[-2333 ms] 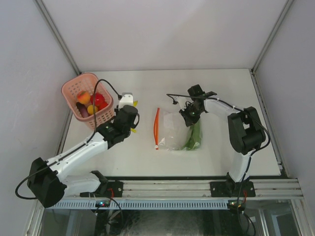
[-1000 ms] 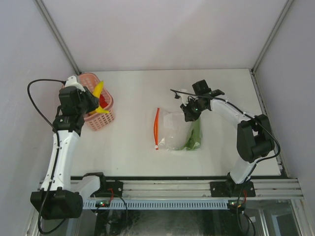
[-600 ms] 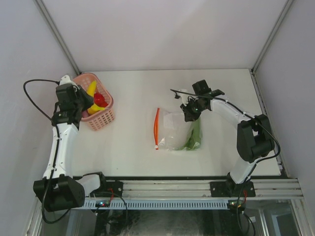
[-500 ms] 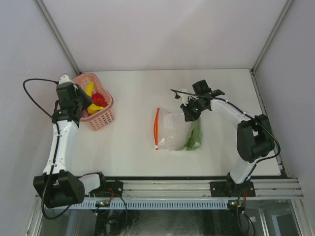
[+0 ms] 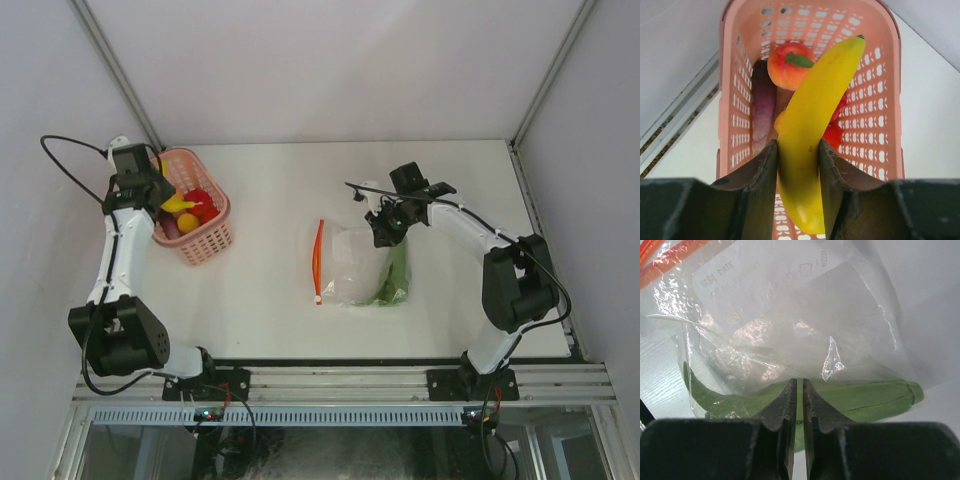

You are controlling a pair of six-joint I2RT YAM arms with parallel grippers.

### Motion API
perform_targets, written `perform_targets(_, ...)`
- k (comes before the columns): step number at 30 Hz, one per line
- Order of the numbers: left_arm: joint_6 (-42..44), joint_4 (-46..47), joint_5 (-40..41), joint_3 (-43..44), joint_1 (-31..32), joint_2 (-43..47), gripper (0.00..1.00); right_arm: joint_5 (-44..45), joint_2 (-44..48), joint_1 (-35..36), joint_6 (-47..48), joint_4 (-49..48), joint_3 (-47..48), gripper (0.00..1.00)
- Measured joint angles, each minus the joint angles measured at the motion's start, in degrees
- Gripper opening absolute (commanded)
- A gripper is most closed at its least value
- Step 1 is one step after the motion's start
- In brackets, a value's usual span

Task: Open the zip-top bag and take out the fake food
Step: Place the fake fruit in the bin.

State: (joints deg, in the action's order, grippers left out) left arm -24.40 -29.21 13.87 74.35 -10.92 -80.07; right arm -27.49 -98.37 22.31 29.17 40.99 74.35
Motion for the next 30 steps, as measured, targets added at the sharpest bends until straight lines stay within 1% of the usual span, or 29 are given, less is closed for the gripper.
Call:
perform_targets(3, -0.1, -0.6, 1.0, 1.9, -0.7, -1.9, 0.71, 0.0, 0.2, 0.0, 0.0, 0.0, 0.0, 0.08)
perform_targets(5, -0.3, -1.1, 1.4, 2.8, -1.0, -3.0, 0.85, 0.0, 0.2, 0.0, 0.0, 0.0, 0.0, 0.08)
perform_targets(6, -0.4, -1.5, 1.7, 3.1, -1.1, -3.5, 0.94, 0.0, 0.2, 0.0, 0.0, 0.0, 0.0, 0.08)
perform_targets(7, -0.3, -1.8, 2.1, 3.3, -1.2, -3.7, 0.98, 0.0, 0.2, 0.0, 0.0, 0.0, 0.0, 0.08)
perform_targets(8, -0.5, -2.1, 2.6, 3.5, -1.3, -3.9, 1.0, 0.0, 0.2, 0.0, 0.0, 0.0, 0.0, 0.09)
perform_targets(13, -1.6, -3.1, 5.3, 3.9, -1.5, -3.8, 1.0, 0.0, 0.2, -0.1, 0.1, 0.0, 0.0, 0.09)
perform_targets(18, -2.0, -2.5, 4.0, 3.4, -1.6, -1.4, 1.0, -0.2, 0.3, -0.4, 0.2, 0.0, 0.0, 0.09)
perform_targets(21, -1.9, 0.9, -0.1, -0.1, -1.7, 4.3, 1.0, -0.6, 0.5, -0.6, 0.3, 0.0, 0.0, 0.09)
perform_targets(23, -1.7, 3.4, -4.4, -3.1, -1.7, 8.7, 0.99, -1.0, 0.5, -0.9, 0.4, 0.0, 0.0, 0.09)
perform_targets(27, -1.5, 10.5, -16.4, -9.9, -1.5, 16.7, 0.94, -1.6, 0.6, -1.0, 0.6, 0.0, -0.1, 0.09)
perform_targets(30, -1.6, 13.2, -22.2, -13.7, 0.7, 20.0, 0.87, -2.4, 1.5, -1.3, 0.7, 0.1, -0.2, 0.09)
